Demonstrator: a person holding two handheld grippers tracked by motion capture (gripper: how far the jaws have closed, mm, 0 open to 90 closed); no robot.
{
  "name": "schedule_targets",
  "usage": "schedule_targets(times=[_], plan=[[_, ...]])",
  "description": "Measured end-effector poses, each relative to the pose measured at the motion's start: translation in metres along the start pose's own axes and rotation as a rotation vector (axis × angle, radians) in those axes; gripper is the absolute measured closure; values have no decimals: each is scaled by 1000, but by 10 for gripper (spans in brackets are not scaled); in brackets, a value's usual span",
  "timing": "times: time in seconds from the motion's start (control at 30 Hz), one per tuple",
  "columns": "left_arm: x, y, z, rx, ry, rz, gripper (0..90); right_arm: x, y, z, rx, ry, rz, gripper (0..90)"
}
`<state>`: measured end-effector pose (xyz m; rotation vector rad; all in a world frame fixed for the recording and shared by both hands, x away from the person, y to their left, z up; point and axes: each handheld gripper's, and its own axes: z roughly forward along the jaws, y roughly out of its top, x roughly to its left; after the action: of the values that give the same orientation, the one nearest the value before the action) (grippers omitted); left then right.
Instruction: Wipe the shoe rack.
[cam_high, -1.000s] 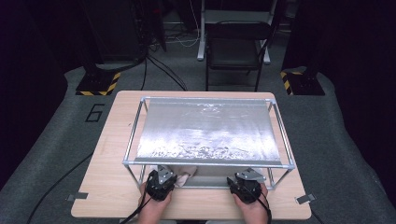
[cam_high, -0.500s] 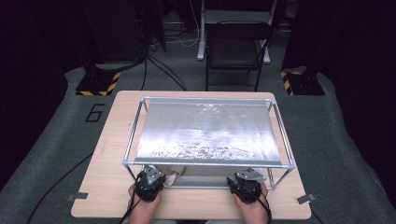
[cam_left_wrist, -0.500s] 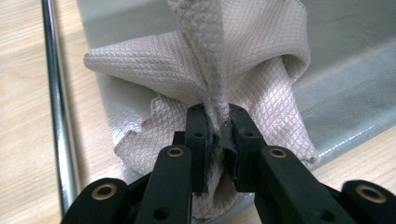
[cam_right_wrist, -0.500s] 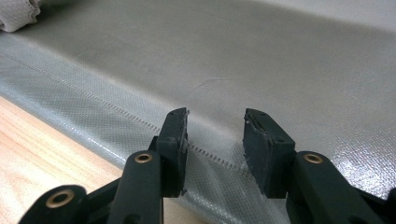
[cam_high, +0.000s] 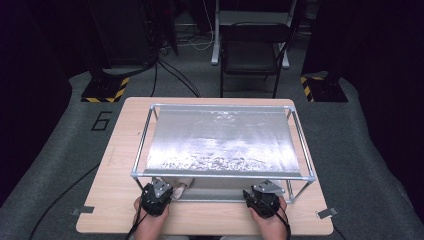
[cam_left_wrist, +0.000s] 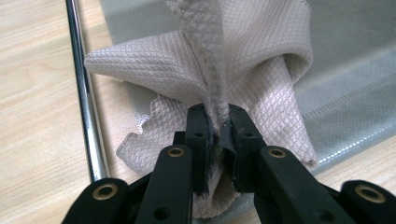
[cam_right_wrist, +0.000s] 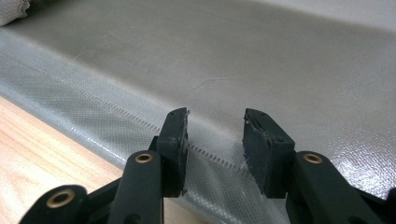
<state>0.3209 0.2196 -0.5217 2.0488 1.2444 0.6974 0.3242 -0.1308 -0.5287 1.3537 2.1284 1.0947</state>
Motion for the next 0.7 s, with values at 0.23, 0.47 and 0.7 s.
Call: schedule_targets(times=[0.23,0.47,0.7], plan=[[-5,1,2,-4,-27,-27,819,0,0,0,0,-6,0,604],[-15,5,6,-53,-125,-61,818,0,0,0,1,-6,0,605],[-15,5,-1,-81,-112,-69,648,1,0,-1,-1,11,17,605]])
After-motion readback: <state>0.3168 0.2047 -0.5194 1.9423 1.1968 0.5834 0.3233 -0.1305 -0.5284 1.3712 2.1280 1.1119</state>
